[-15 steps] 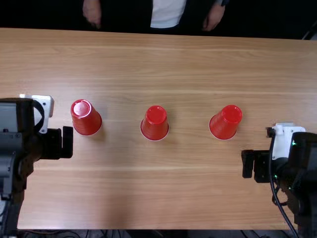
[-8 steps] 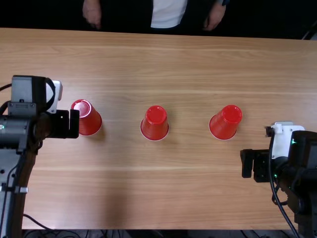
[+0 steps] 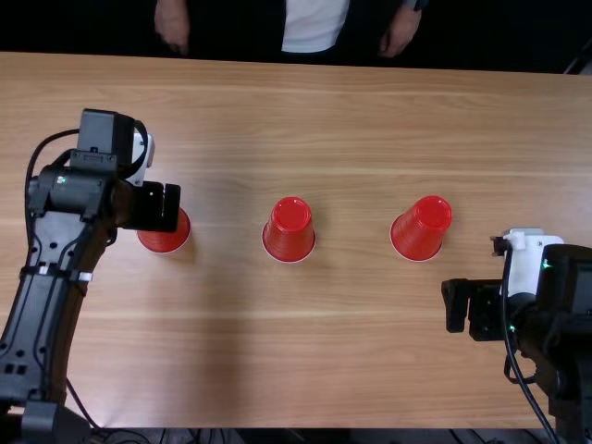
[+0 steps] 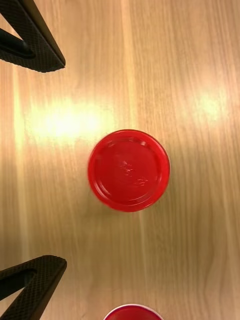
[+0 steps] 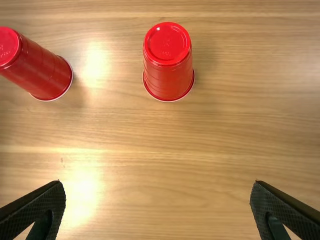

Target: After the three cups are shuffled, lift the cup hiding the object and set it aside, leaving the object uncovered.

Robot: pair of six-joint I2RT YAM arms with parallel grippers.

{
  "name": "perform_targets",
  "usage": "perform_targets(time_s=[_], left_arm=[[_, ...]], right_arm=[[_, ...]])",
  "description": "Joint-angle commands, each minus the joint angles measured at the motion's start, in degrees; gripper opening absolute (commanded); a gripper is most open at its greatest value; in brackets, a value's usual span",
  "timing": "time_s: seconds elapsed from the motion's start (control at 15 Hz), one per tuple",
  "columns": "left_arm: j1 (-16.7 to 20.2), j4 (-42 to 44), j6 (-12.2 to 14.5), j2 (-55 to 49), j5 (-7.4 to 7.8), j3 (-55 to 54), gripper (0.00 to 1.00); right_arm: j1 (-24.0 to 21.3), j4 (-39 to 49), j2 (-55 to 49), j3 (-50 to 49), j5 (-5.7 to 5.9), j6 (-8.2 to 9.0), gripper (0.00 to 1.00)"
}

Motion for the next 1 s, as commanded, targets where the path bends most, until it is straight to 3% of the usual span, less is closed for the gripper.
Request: perform_targets(time_s=[0.0, 0.2, 0.4, 0.73, 0.8, 0.93], left_arm=[[-1.0, 0.4, -1.1, 3.1, -0.05, 3.2, 1.00], [-1.6, 0.3, -1.5, 7.5, -0.36, 5.6, 1.00], [-2.4, 0.3, -4.3, 11.0, -0.47, 6.9, 1.00], [-2.4, -0.6, -4.3, 15.2, -0.57, 8.2, 1.00], [-2.3, -0.6, -4.3, 16.8, -1.10, 8.3, 1.00], [-2.4, -0.6, -4.3, 17.7, -4.37, 8.3, 1.00]], right_arm=[[0.6, 0.0, -1.0, -0.5, -0.83, 0.61, 1.00], [0.6, 0.0, -1.1, -0.6, -0.83, 0.61, 1.00], [0.6, 0.3, -1.1, -1.4, -0.83, 0.61, 1.00], [0.6, 0.4, -1.2, -2.3, -0.83, 0.61, 1.00], [0.5, 0.5, -1.2, -2.6, -0.83, 0.61, 1.00], [0.5, 0.5, -1.2, -2.7, -0.83, 0.61, 1.00]])
